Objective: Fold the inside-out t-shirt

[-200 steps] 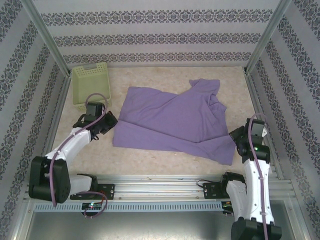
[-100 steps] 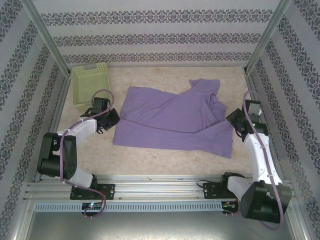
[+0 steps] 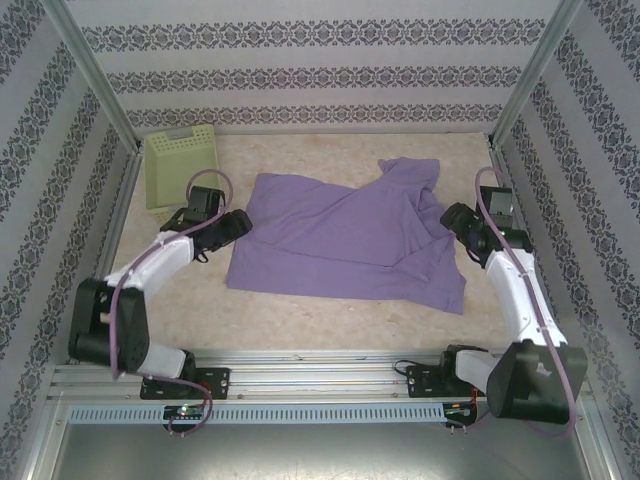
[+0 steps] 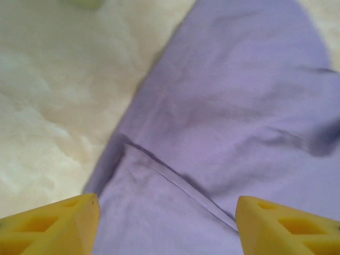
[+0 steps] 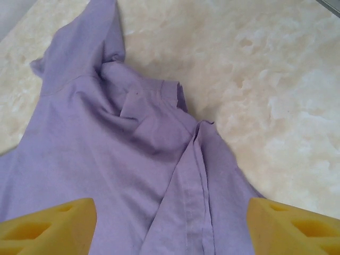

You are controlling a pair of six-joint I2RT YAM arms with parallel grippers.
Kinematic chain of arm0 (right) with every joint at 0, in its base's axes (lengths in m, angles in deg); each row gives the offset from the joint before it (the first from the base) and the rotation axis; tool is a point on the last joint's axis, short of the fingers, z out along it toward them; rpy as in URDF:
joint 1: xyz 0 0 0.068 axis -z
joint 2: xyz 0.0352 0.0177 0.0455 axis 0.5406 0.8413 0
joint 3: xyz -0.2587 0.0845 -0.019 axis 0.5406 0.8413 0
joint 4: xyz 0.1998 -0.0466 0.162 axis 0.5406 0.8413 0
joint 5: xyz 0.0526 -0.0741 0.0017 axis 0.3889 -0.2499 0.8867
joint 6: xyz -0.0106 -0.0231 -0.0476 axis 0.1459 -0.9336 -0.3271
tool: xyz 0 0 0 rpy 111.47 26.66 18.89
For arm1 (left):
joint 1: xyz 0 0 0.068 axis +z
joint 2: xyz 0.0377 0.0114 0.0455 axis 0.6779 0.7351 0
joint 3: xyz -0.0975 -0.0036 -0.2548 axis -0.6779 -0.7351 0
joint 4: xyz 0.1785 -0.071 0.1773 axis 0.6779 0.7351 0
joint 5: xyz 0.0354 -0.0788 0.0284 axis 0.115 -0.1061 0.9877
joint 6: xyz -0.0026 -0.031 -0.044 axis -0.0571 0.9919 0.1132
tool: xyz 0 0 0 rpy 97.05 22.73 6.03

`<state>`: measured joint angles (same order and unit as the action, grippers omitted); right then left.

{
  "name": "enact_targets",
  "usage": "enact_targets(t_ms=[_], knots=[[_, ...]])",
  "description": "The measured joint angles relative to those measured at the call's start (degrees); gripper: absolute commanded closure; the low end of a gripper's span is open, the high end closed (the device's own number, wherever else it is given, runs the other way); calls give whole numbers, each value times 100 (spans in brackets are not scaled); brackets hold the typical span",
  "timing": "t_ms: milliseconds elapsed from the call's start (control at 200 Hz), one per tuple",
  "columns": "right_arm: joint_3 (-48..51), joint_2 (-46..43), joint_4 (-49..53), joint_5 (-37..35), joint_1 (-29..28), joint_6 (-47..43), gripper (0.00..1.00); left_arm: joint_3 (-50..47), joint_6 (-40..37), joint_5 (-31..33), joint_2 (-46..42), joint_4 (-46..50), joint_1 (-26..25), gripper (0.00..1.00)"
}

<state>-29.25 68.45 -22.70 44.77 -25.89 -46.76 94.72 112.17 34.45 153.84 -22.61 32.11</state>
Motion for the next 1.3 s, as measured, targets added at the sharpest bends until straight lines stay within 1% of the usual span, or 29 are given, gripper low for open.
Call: enact_targets(t_ms=[75,135,210,315,435,500,570,694,789,989,1124,1299], knots=[[238,-433,2,13,-127,4,25,-39,-26,127,-420,9,-407,31],[619,-863,24,114,-238,81,25,-57,-28,166,-463,0,-774,32],[1165,-1274,98,227,-407,247,25,-166,-26,153,-223,-74,-1189,33],[1764,-1486,184,317,-680,516,25,-433,-15,70,308,-201,-1373,33],[2212,-1471,164,450,-824,826,23,-562,2,63,962,-278,-1370,31],[2323,-1344,111,459,-822,960,21,-560,-2,74,1137,-345,-1366,30],[2380,-1064,-7,459,-822,1084,18,-562,0,46,1137,-503,-1318,29],[2380,-487,-223,402,-824,1244,16,-719,26,-59,1150,-892,-1176,26],[2380,-118,-376,258,-824,1344,16,-852,57,-129,1108,-1187,-1082,20],[2184,393,-586,-83,-822,1432,14,-1110,74,-223,970,-1615,-872,18],[2085,592,-660,-229,-817,1423,14,-1290,87,-271,835,-1759,-715,17],[2028,590,-603,-415,-730,1360,13,-1333,81,-365,791,-1803,-693,16]])
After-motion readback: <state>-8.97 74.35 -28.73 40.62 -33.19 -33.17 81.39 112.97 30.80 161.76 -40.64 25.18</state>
